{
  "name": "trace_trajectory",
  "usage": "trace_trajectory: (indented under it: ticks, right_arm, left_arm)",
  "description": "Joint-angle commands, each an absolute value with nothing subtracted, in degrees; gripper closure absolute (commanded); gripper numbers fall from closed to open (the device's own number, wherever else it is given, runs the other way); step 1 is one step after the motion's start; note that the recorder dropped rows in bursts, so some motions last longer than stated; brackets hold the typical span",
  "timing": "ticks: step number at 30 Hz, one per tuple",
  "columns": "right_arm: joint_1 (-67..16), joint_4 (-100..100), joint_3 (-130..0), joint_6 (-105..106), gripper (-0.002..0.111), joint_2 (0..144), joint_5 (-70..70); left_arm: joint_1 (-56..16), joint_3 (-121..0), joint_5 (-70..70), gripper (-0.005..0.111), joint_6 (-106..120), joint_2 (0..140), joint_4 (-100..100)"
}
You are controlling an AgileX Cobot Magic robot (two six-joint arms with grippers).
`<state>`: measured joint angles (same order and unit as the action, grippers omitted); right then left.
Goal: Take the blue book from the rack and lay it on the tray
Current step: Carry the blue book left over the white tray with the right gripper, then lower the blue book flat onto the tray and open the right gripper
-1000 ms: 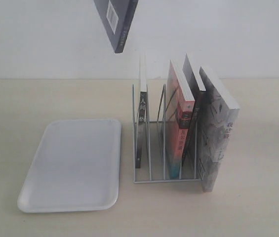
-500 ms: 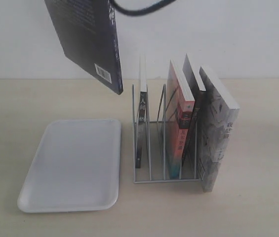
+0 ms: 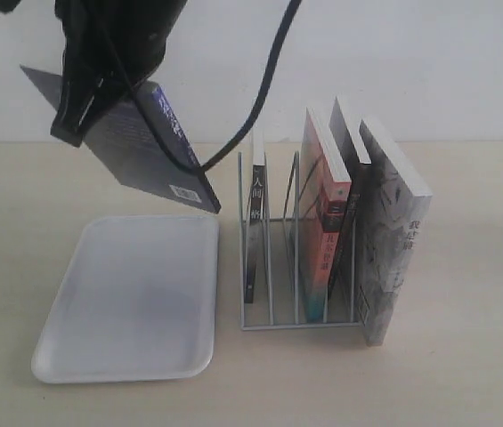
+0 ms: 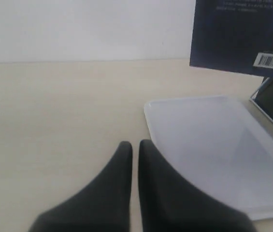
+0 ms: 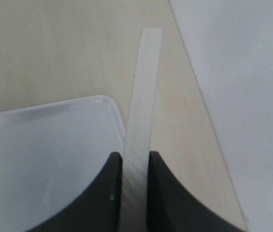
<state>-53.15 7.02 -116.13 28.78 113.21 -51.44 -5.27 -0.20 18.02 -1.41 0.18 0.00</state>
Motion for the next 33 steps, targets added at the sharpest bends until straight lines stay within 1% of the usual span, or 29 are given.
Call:
trace_trajectory:
  ticks: [1, 8, 18, 33]
  right_arm:
    - [-53.28, 1.87, -116.64, 37.38, 0.108, 115.24, -48.58]
    - [-52.52, -6.6, -116.64, 47.13, 0.108, 116.35, -46.67]
    - [-46.76, -18.12, -116.64, 56.84, 0.108, 117.87, -47.99]
    - [-46.28, -17.24, -116.64, 61.51, 0.108, 123.09, -46.76]
  left_arm:
    - [-5.14, 0.0, 17.72, 0.103, -1.79, 0.0, 0.0]
    - [-5.14, 0.0, 17.72, 0.103, -1.79, 0.0, 0.0]
    - [-5.14, 0.0, 17.72, 0.103, -1.79, 0.0, 0.0]
    - [-5.14, 0.0, 17.72, 0.103, -1.79, 0.0, 0.0]
